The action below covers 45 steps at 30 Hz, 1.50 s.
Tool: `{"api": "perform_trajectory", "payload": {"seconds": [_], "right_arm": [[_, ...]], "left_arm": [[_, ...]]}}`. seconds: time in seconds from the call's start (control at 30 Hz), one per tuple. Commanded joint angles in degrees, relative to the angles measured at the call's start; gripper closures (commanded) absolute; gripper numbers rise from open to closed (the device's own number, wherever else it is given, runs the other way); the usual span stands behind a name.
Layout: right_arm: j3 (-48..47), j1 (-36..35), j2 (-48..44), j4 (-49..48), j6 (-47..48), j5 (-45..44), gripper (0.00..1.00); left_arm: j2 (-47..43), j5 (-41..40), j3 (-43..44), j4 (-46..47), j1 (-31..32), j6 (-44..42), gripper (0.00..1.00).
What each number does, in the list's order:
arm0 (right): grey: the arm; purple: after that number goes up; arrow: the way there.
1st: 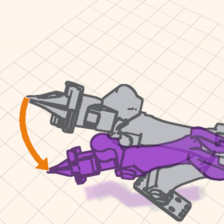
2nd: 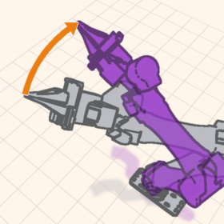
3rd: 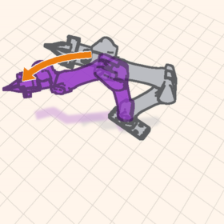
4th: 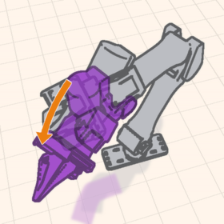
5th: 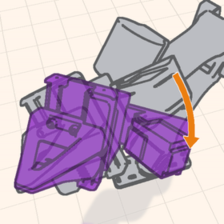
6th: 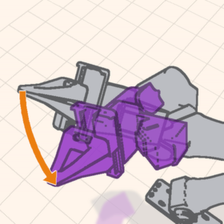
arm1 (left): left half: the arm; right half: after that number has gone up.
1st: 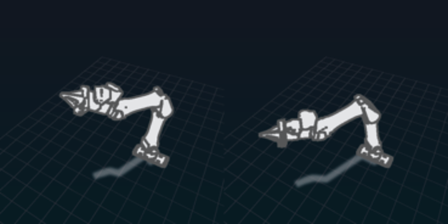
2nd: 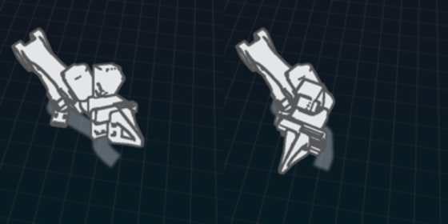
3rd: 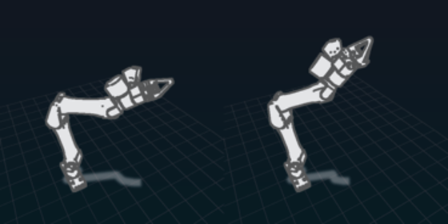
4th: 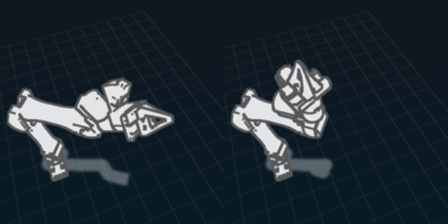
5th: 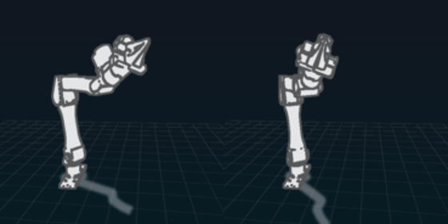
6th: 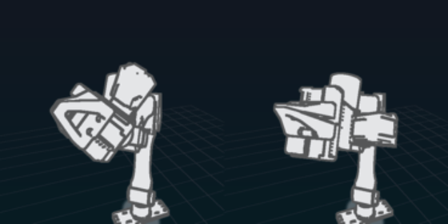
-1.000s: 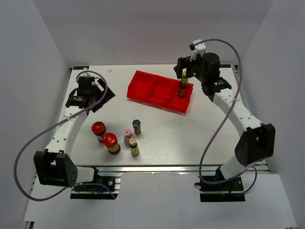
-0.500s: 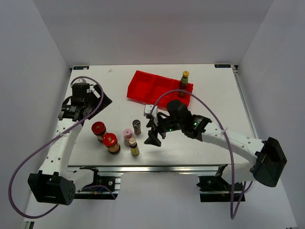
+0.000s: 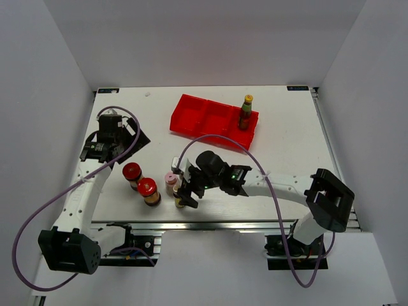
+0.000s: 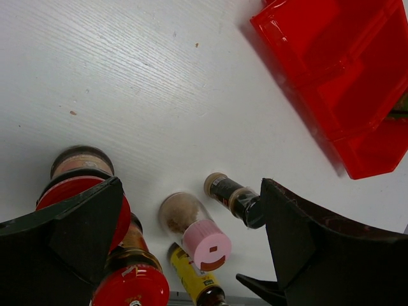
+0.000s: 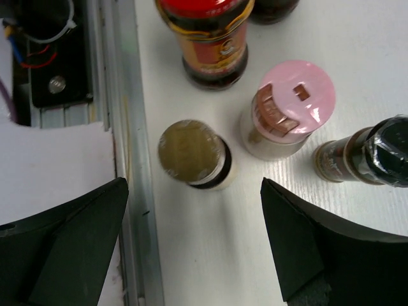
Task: Organize the condiment bottles
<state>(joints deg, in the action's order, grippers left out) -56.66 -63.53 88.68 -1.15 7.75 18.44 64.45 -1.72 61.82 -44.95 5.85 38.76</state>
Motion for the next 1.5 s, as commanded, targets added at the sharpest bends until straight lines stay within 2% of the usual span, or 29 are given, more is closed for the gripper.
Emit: {"api": "perform_trajectory", "payload": {"seconds": [0.0, 0.13, 0.23, 0.43, 0.7, 0.83, 0.9, 0.97, 1.23, 1.47], "right_arm": [[-1.4, -0.5, 0.5, -8.0, -3.2, -5.2, 0.11], [-0.4, -1.3, 1.5, -12.5, -6.0, -7.1, 0.11], [0.9, -1.8, 1.5, -14.9, -6.7, -8.3, 0.16], [0.4, -1.9, 3.3, -13.8, -7.3, -9.7, 0.26], [0.6, -2.0, 3.3, -12.2, -7.3, -10.0, 0.32], [0.1, -2.0, 3.2, -11.5, -7.3, -9.3, 0.48], [0.3, -2.0, 2.5, -11.3, -7.3, -8.6, 0.5], [0.7, -2.0, 1.1, -11.3, -7.3, -8.5, 0.56], [1.5, -1.3, -5.9, -8.8, -8.3, -16.0, 0.77], [-1.4, 7.1, -11.4, -3.9, -8.2, -21.2, 0.8]], "left_arm": [[-1.0, -1.1, 0.1, 0.5, 0.0, -0.9, 0.02], [-0.7, -1.5, 0.1, 0.5, 0.0, -1.1, 0.02], [-0.6, -1.6, 0.1, 0.5, 0.0, -1.2, 0.02], [-0.4, -1.7, 0.1, 0.6, 0.0, -1.5, 0.02], [-0.1, -2.2, 0.1, 0.6, 0.0, -1.7, 0.02], [0.2, -2.3, 0.2, 0.4, 0.0, -1.7, 0.02], [0.3, -2.4, 0.3, 0.3, 0.0, -1.7, 0.02], [0.3, -2.4, 0.3, 0.3, 0.0, -1.6, 0.02], [0.7, -1.5, 0.6, 1.8, 0.0, -1.1, 0.02], [2.3, 0.7, 1.1, 3.7, 0.0, -0.7, 0.02]]}}
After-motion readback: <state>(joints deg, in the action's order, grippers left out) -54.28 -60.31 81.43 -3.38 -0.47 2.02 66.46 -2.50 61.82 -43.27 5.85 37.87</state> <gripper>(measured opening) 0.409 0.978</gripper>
